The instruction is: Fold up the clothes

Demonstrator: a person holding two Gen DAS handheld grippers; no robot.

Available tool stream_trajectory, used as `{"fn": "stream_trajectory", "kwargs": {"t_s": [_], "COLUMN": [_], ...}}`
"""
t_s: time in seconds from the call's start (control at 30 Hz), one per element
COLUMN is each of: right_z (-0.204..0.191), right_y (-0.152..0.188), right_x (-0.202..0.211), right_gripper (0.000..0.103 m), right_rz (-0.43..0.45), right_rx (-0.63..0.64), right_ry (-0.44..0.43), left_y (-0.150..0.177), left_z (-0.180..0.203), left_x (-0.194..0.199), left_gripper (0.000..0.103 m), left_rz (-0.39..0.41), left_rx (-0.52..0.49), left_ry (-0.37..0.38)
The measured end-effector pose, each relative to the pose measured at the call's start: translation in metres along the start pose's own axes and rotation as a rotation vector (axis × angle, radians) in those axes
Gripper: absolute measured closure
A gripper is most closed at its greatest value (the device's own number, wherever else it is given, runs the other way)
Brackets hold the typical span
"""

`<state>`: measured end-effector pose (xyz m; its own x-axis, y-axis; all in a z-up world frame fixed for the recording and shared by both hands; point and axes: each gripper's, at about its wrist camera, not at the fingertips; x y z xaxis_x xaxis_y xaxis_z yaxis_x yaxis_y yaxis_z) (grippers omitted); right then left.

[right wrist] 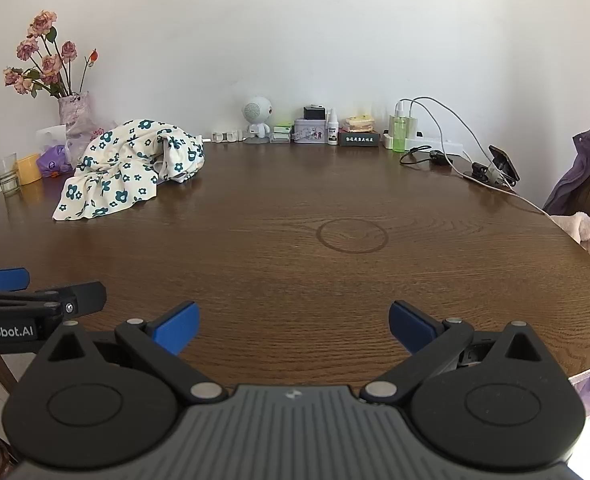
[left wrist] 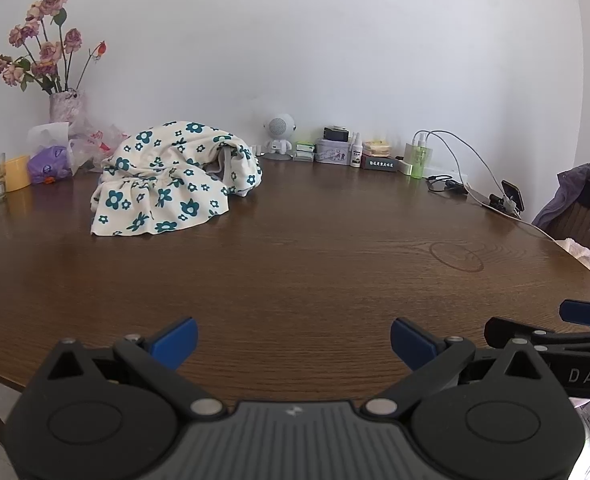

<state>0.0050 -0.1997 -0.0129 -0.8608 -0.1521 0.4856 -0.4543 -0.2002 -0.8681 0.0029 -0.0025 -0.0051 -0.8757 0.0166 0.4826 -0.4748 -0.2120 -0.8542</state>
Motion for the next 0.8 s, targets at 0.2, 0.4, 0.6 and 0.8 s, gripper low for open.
{"fn": "stream_trajectory", "kwargs": {"t_s": [0.2, 0.4, 0.6, 0.8], "right_z": [0.0014, 0.0014, 0.0011, 0.0004], "right_y": [-0.0015, -0.0026, -0.0042, -0.0046], "right_x": [0.0000, 0.0007, 0.0005, 0.0012], "right_gripper": [0.000, 0.000, 0.000, 0.000], "right_rz": [0.000, 0.004, 0.007, 0.011], "right_rx": [0.001, 0.006, 0.007, 0.008], "right_ry": [-0.002, -0.002, 0.000, -0.002], "left_y": [0.0006, -0.0004, -0.0015, -0.0024], "left_z": [-0.0009, -0.0015, -0.0014, -0.0008], "left_x": [0.0000, 0.0000, 0.0007, 0.0010], "left_gripper": [0.000, 0.000, 0.000, 0.000], "left_rz": [0.003, 0.007, 0.013, 0.015], "left_rx": [0.001, 0.003, 0.006, 0.003], "left_ry": [0.000, 0.002, 0.004, 0.006]}}
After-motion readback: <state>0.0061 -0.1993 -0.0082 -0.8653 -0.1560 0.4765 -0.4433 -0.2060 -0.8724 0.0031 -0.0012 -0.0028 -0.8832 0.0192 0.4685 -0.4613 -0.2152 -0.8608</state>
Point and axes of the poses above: each gripper's, at about its wrist camera, not at the fingertips, and x roughly against the way its jaws point, z to its right, y to its underside, and after that the axes turned 9 degrees about x, right-handed
